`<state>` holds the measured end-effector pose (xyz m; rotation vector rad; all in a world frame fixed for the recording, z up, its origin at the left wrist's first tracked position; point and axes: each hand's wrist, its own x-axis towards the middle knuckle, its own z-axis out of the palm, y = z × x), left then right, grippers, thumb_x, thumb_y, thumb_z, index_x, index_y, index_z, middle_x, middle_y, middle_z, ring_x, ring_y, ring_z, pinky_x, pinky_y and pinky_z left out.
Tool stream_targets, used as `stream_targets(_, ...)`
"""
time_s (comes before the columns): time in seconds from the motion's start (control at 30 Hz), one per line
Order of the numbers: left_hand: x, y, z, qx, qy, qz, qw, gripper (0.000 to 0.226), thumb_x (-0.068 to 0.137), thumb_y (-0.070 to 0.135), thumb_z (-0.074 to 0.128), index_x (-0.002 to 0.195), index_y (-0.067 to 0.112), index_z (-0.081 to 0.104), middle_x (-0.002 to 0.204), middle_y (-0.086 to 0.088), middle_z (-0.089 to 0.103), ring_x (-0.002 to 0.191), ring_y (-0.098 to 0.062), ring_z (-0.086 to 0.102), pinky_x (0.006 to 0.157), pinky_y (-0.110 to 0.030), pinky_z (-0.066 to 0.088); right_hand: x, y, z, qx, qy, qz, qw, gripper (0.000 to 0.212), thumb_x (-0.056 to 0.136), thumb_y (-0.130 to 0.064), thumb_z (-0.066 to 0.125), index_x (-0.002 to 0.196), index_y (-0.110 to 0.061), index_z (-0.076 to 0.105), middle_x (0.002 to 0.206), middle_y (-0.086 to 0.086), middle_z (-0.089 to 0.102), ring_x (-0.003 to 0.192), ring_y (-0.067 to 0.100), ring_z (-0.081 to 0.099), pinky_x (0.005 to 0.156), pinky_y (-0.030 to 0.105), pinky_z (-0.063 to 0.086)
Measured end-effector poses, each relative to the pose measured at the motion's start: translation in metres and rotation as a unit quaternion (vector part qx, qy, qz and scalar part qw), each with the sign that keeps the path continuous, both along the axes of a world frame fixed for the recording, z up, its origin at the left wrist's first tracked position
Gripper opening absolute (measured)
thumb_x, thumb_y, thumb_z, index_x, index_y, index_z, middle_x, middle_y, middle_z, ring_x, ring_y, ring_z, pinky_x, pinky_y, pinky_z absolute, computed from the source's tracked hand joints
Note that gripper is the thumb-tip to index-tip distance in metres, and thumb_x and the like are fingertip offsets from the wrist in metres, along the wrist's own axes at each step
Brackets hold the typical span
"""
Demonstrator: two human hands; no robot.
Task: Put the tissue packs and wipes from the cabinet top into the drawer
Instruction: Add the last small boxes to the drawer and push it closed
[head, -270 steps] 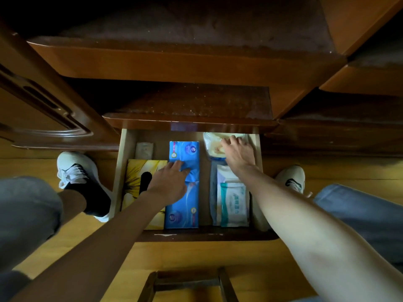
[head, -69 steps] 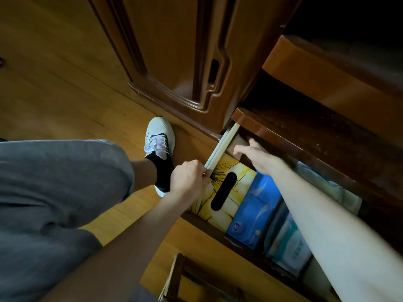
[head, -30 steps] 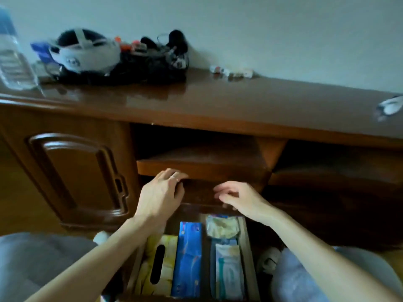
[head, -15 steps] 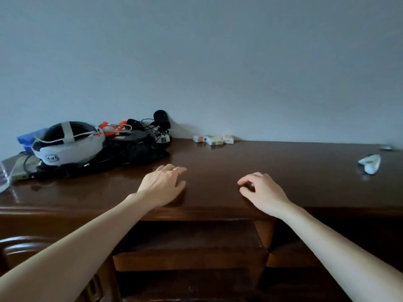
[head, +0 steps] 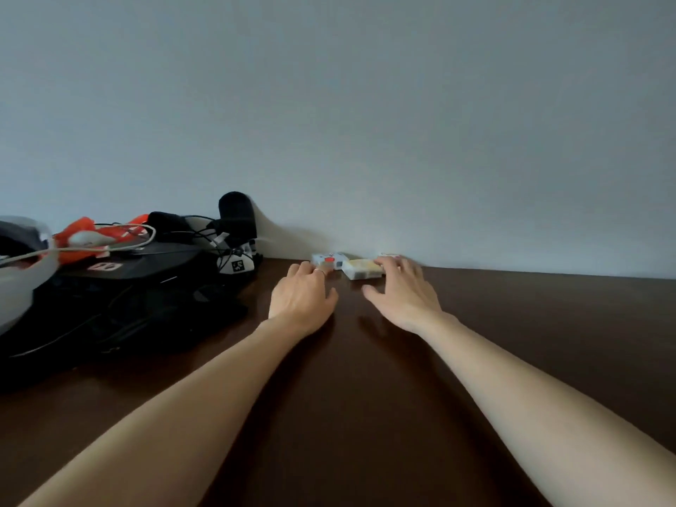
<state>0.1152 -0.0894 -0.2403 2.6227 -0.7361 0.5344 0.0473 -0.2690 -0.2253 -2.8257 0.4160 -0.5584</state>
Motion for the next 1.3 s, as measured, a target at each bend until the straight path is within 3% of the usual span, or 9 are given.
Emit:
stream_targets(0.13,0.056,-0.034,-0.01,0.036,-0.048,-0.008,0.998,0.051,0.094,0.041,0.047,0.141,0.02,0.049,0.138,-0.006,0.051,0.131,-0.027,0.042,0.104,-0.04,0.038,0.063,-0.019,-0.015,-0.06,0.013,-0.016,0.998,0.074,0.091,-0.075,0.04,0.154,-0.038,0.027,0.165,0.007,0.011,0.152,0.031,0.013,0.114,0.062,0.027)
stream_targets(0.2,0.081,-0.043,-0.013,0.048,-0.051,-0.008,0.998,0.054,0.095,0.044,0.044,0.143,0.021,0.047,0.141,-0.007,0.049,0.134,-0.027,0.04,0.108,-0.041,0.034,0.086,-0.029,-0.019,-0.049,0.042,-0.024,0.998,0.078,0.086,-0.083,0.036,0.153,-0.043,0.028,0.165,0.005,0.007,0.153,0.031,0.006,0.114,0.066,0.023)
stream_targets(0.4,0.121,-0.06,-0.015,0.055,-0.011,0.002,0.998,0.045,0.1,0.041,0.039,0.134,0.018,0.055,0.136,-0.011,0.057,0.129,-0.031,0.047,0.103,-0.044,0.038,0.112,-0.041,-0.023,-0.03,0.063,-0.022,0.997,0.077,0.079,-0.087,0.034,0.141,-0.043,0.044,0.144,0.007,0.043,0.138,0.033,0.035,0.105,0.054,0.038)
stream_targets(0.63,0.108,-0.057,-0.011,0.062,-0.021,0.007,0.998,0.034,0.104,0.038,0.036,0.124,0.017,0.055,0.121,-0.015,0.06,0.115,-0.034,0.056,0.094,-0.045,0.043,0.104,-0.032,-0.017,-0.068,0.098,-0.027,0.992,0.073,0.085,-0.076,0.037,0.138,-0.027,0.046,0.143,0.013,0.045,0.138,0.036,0.04,0.107,0.054,0.037)
stream_targets(1.03,-0.038,0.015,0.002,0.103,-0.04,0.0,0.994,0.033,0.101,0.042,0.04,0.12,0.021,0.056,0.113,-0.009,0.063,0.107,-0.028,0.059,0.089,-0.04,0.046,-0.069,0.025,0.006,-0.043,0.115,0.064,0.99,0.072,0.069,-0.081,0.043,0.122,-0.033,0.051,0.127,-0.002,0.047,0.123,0.022,0.047,0.097,0.043,0.042)
stream_targets(1.3,-0.185,0.095,0.012,0.035,0.035,0.0,0.999,0.038,0.086,0.05,0.051,0.115,0.025,0.056,0.11,-0.005,0.063,0.109,-0.027,0.056,0.078,-0.037,0.039,-0.237,0.098,-0.003,-0.054,0.071,0.17,0.981,0.076,0.071,-0.095,0.046,0.126,-0.043,0.045,0.156,-0.012,0.034,0.137,0.017,0.04,0.097,0.04,0.04)
